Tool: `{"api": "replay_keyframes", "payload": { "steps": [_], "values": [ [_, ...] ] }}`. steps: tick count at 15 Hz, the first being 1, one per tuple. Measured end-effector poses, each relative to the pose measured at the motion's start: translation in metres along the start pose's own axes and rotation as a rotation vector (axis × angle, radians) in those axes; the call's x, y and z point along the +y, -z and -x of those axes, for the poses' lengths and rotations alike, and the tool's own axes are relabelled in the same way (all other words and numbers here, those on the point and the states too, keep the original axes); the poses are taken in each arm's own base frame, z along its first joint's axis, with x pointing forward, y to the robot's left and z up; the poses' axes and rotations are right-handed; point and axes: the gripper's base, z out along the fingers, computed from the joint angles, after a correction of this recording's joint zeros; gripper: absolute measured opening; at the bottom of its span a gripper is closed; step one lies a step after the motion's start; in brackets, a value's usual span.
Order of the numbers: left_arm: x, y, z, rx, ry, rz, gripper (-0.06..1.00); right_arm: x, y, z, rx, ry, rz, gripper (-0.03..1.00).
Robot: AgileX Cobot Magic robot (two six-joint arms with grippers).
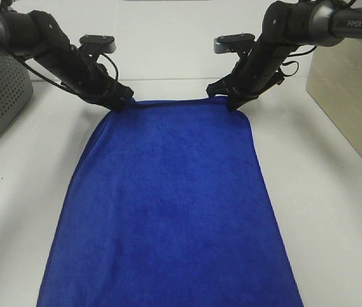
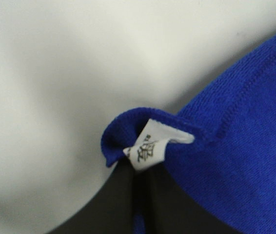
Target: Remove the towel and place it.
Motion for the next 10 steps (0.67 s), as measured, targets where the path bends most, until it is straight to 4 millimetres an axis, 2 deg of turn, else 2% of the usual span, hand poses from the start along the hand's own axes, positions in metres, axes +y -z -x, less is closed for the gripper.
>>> {"api": "replay_keyframes", "payload": {
  "steps": [3,7,10],
  "values": [
    [0.001,0.012,0.022,-0.080,-0.036,0.027,0.03,0.000,0.015,0.019,-0.097,0.029,-0.020,0.02],
    [0.002,0.020,0.036,-0.144,-0.067,0.058,0.03,0.000,0.032,0.040,-0.214,0.052,-0.038,0.02],
    [0.005,0.023,0.044,-0.215,-0.075,0.096,0.03,-0.001,0.036,0.047,-0.269,0.073,-0.052,0.02]
  ]
}}
